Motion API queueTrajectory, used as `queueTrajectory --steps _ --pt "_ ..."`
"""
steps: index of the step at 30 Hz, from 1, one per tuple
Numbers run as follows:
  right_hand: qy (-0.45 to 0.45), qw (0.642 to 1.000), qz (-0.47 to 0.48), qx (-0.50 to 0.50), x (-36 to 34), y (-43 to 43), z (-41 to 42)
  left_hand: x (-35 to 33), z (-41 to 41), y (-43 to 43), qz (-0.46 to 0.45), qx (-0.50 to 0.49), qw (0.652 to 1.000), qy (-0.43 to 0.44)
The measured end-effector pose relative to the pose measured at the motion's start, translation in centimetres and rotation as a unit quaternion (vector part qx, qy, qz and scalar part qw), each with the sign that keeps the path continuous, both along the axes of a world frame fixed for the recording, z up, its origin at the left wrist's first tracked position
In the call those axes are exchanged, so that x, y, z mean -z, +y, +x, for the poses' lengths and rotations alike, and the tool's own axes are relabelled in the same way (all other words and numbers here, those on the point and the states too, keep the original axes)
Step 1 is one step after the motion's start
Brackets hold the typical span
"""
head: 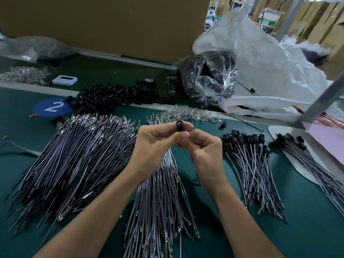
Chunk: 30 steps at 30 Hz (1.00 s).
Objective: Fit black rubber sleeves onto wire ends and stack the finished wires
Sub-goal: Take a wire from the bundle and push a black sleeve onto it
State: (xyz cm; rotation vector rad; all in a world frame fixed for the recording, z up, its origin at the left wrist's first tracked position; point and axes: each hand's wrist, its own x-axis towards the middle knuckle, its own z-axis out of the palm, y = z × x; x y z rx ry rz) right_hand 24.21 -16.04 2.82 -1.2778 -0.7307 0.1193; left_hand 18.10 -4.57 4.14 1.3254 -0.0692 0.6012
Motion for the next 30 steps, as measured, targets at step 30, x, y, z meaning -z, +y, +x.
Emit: queueTrajectory --steps 30 --pt "-0.049 0.998 -0.046 0.014 0.34 0.40 -0.20 -0.41 -0.43 0.78 0.041 -0.009 0.999 -0.027"
